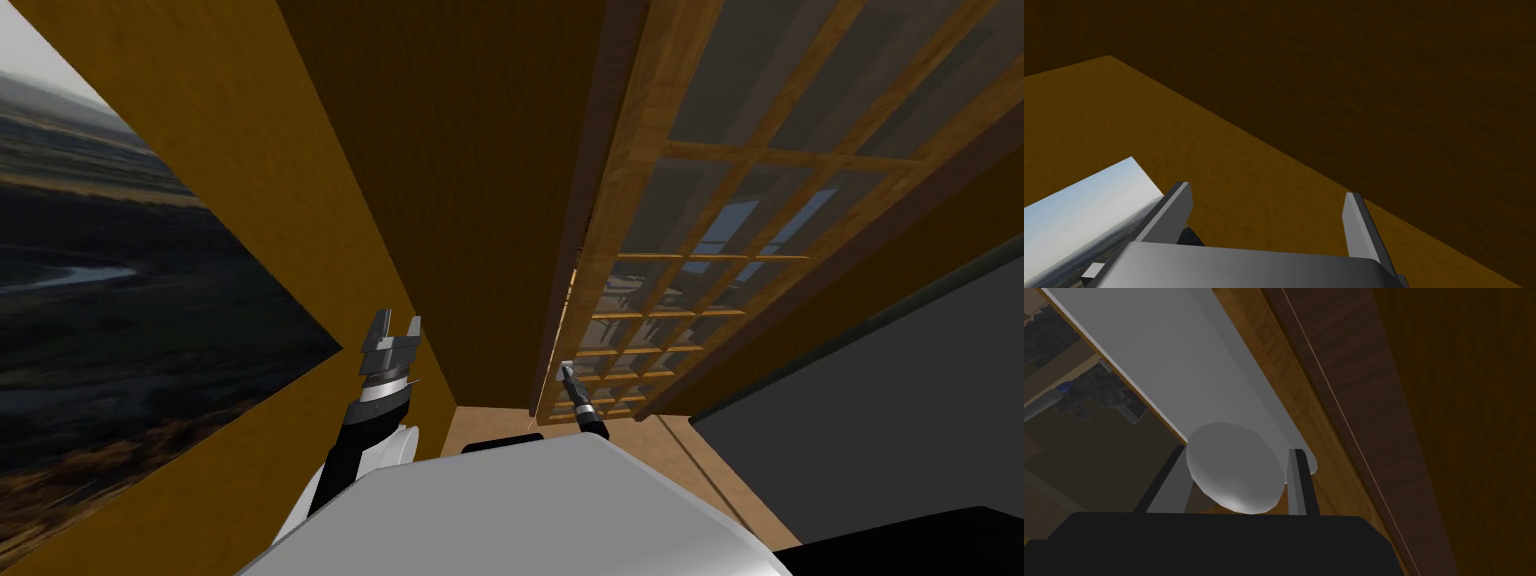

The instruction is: Pull the door open

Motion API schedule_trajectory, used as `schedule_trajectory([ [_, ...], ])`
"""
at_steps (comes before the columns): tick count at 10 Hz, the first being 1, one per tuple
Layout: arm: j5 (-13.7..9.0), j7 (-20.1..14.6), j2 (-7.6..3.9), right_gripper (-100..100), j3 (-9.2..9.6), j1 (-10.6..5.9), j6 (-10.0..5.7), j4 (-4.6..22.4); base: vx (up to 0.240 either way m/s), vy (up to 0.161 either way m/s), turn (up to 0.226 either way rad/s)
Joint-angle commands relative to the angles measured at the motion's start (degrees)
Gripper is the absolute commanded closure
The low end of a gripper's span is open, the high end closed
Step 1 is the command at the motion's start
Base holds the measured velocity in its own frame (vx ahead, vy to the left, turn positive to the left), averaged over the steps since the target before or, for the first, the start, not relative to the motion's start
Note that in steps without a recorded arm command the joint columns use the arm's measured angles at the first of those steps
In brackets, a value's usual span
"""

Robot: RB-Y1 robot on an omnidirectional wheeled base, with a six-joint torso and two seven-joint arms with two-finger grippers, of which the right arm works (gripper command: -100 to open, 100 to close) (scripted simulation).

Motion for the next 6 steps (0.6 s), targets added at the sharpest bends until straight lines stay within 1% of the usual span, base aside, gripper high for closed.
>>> schedule_trajectory([
  [1, -1.14, -2.86, -0.37, 100, 0.15, -0.4, -0.2, 0.78, -0.063, -0.02, 0.064],
  [2, -1.14, -3.13, -0.37, 100, 0.15, -0.4, -0.2, 0.78, -0.05, -0.008, 0.029],
  [3, -2.18, -5.39, -0.69, 100, 0.37, -0.79, -0.27, 1.36, -0.058, 0.001, 0.066],
  [4, -3.21, -6.9, -1.0, 100, 0.59, -1.17, -0.34, 1.93, -0.082, -0.009, 0.112],
  [5, -3.21, -7.86, -1.0, 100, 0.59, -1.17, -0.34, 1.93, -0.058, -0.017, 0.036],
  [6, -4.25, -9.78, -1.32, 100, 0.81, -1.55, -0.41, 2.5, -0.051, -0.016, 0.072],
])
